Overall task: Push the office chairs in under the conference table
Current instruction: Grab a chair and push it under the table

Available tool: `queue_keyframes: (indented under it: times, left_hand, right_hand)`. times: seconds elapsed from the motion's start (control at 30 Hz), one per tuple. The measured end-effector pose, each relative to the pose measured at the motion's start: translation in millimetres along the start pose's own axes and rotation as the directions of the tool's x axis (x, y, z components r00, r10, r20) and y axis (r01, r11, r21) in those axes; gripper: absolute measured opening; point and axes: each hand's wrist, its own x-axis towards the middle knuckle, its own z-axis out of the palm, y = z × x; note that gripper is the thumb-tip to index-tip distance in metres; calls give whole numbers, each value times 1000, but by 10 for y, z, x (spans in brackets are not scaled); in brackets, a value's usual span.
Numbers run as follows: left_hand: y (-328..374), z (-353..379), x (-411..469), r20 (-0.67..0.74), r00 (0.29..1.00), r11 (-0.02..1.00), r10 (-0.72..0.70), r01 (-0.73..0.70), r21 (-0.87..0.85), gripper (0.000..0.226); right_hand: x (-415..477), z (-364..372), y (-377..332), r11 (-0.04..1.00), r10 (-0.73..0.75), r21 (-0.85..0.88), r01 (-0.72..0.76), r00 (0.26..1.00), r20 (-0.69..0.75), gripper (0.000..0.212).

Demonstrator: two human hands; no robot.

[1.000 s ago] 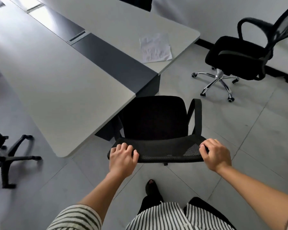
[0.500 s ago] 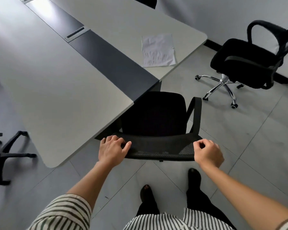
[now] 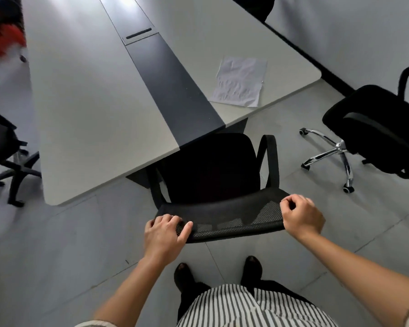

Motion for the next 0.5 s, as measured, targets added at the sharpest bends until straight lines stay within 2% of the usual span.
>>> queue_keyframes:
  times: [0.23, 0.5]
  left_hand:
    - [549, 121, -123, -16, 1000, 977, -15, 11, -211, 55]
    - [994, 245, -67, -80, 993, 969, -82, 61, -240, 51]
  right_hand:
    - [931, -286, 179, 990, -102, -88, 112, 988, 112, 13]
    - [1497, -401, 192, 979, -147, -116, 167, 975, 169, 14]
